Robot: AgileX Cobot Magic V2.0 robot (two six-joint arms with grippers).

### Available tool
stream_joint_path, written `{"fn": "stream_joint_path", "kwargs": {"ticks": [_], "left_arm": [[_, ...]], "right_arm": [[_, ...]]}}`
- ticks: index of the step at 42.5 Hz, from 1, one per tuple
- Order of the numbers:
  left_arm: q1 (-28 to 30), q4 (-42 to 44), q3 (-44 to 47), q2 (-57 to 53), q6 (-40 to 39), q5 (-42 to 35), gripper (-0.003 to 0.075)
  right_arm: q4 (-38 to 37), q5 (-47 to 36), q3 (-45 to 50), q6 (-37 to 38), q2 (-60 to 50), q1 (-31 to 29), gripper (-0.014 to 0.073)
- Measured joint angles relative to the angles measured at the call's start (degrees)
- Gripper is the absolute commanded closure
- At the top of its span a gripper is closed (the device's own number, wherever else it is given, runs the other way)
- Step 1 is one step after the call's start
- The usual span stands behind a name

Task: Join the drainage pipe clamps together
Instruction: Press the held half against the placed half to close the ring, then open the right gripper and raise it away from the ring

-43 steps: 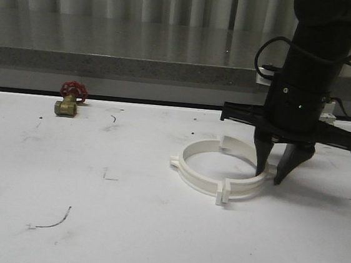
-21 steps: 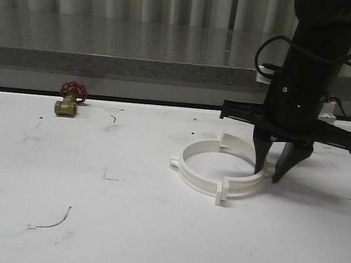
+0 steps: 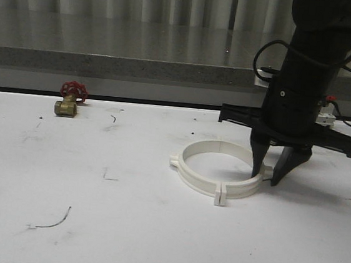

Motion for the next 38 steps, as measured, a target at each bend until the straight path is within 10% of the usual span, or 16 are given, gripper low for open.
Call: {"fn": "stream_joint_path", "kwargs": {"ticks": [20,38], "left_arm": [[0.00,0.00,0.00,0.00,0.00,0.00,0.0426],[0.00,0.00,0.00,0.00,0.00,0.00,0.0426]], "right_arm": [[-0.84,-0.57,0.00,-1.99,-3.43,0.00,0.0261],[-0.84,1.20,8.44,-35.27,-30.72,-8.11,0.0261]]}}
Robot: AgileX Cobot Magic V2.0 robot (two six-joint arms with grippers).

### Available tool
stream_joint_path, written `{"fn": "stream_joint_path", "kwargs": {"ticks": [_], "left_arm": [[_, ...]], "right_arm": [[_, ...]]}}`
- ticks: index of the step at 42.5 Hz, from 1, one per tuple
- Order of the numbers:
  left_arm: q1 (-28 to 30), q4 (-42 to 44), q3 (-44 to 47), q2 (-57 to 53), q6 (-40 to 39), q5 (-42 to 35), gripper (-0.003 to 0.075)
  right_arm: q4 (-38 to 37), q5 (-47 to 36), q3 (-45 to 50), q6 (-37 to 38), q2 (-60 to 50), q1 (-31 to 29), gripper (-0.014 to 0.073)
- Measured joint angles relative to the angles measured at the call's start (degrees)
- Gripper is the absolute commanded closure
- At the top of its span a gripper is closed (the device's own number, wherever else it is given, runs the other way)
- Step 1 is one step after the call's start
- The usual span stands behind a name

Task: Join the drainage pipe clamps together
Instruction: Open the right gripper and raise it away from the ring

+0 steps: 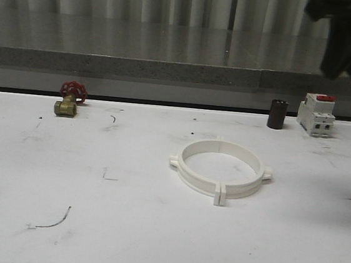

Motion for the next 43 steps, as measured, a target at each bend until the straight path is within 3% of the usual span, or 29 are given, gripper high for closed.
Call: {"fn": "stream_joint_path", "kwargs": {"ticks": [9,27,43], "left_arm": [[0.00,0.00,0.00,0.00,0.00,0.00,0.0426],[0.00,0.00,0.00,0.00,0.00,0.00,0.0426],[0.00,0.00,0.00,0.00,0.00,0.00,0.0426]], "right_arm": [[0.72,0.00,11.28,-1.81,-17.03,-3.76,0.0261],[3.36,0.00,30.57,-1.81,-48.65,-4.44,0.0261],[3.56,0.00,35.02,-1.81,-55.88,-4.44,0.0261]]}}
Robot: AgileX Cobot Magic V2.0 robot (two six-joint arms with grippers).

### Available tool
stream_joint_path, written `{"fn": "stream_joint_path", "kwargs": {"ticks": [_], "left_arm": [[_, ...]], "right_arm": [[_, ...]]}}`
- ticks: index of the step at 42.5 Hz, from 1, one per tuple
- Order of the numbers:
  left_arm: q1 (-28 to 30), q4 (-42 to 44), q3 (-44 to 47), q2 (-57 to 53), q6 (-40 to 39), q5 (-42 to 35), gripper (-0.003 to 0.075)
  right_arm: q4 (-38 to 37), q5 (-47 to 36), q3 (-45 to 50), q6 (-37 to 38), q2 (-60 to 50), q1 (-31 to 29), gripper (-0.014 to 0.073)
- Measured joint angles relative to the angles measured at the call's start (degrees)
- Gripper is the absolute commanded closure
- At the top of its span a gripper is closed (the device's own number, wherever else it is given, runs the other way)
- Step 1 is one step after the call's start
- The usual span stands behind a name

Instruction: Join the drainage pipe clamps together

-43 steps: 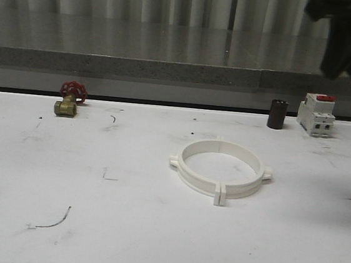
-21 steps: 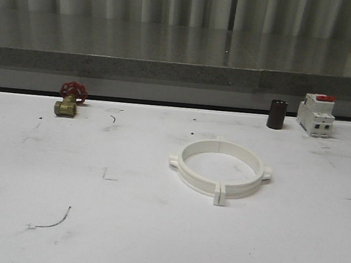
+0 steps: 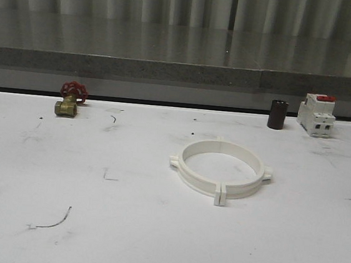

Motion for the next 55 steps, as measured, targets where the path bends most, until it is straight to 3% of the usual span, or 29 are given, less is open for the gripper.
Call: {"fn": "stream_joint_path", "kwargs": {"ticks": [30,34,41,43,55], "left_arm": [[0.00,0.00,0.00,0.00,0.00,-0.02,0.0426],[0.00,0.00,0.00,0.00,0.00,-0.24,0.0472],[0.00,0.00,0.00,0.00,0.00,-0.32,0.0720],[0.00,0.00,0.00,0.00,0.00,-0.35,0.0739],[0.00,0.00,0.00,0.00,0.00,-0.58,0.0741]], "right_arm": [[0.00,-0.55,0.00,-0.41,-0.04,0.00,0.0272],[0.00,-0.55,0.00,-0.41,-0.04,0.00,0.0385],[0.00,-0.55,0.00,-0.41,-0.04,0.00,0.0655],[0.00,-0.55,0.00,-0.41,-0.04,0.00,0.0706],[0.00,-0.55,0.00,-0.41,-0.04,0.00,0.0713]]}}
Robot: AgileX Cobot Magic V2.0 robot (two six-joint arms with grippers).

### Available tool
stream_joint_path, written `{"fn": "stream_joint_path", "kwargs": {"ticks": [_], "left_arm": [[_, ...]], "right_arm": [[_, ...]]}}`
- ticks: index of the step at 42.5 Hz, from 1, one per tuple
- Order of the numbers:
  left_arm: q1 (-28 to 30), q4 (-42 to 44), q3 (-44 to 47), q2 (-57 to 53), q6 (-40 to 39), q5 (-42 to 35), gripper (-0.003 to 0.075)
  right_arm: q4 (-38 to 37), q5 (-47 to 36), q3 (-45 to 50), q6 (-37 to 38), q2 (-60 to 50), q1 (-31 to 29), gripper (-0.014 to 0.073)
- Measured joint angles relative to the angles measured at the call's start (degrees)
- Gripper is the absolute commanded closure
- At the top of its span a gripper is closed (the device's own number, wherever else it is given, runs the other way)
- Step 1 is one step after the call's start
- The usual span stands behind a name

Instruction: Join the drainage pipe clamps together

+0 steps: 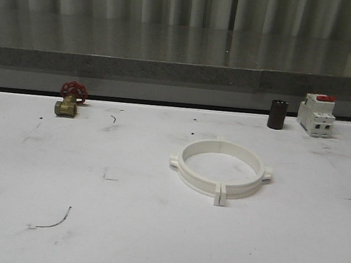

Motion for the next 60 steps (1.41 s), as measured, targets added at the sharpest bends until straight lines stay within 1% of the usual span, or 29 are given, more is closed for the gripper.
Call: {"fn": "stream_joint_path", "kwargs": {"ticks": [11,15,21,27,33,38,43,45,49,60], "left_arm": [[0.00,0.00,0.42,-0.65,0.00,-0.54,0.0741],[2.08,-0.90,2.23,-3.10,0.00,-1.86,0.0741],[10.69,-1.07,7.71,-10.65,0.00,-6.13,0.0741],[20.25,-1.15,16.71,-20.81,0.00,-13.91,0.0741],[26.10,-1.15,26.62,-30.04,0.00,-21.74,0.0741],[28.04,-1.59,32.90,-35.87,0.00,-25.99,0.0741],[29.65,-2.20,37.36,-38.56,0.00,-29.76,0.0741],[30.20,-2.52,37.63,-38.57,0.00,-30.01,0.0741],[30.90,-2.75,37.63,-38.57,0.00,-33.09,0.0741],[31.05,-2.87,37.63,-38.57,0.00,-34.54,0.0741]], "right_arm": [[0.00,0.00,0.00,0.00,0.00,0.00,0.0713],[0.00,0.00,0.14,0.00,0.00,0.00,0.0713],[0.00,0.00,0.18,0.00,0.00,0.00,0.0713],[0.00,0.00,0.18,-0.11,0.00,0.00,0.0713],[0.00,0.00,0.18,-0.11,0.00,0.00,0.0713],[0.00,0.00,0.18,-0.11,0.00,0.00,0.0713],[0.00,0.00,0.18,-0.11,0.00,0.00,0.0713],[0.00,0.00,0.18,-0.11,0.00,0.00,0.0713],[0.00,0.00,0.18,-0.11,0.00,0.00,0.0713],[0.00,0.00,0.27,-0.11,0.00,0.00,0.0713]]}}
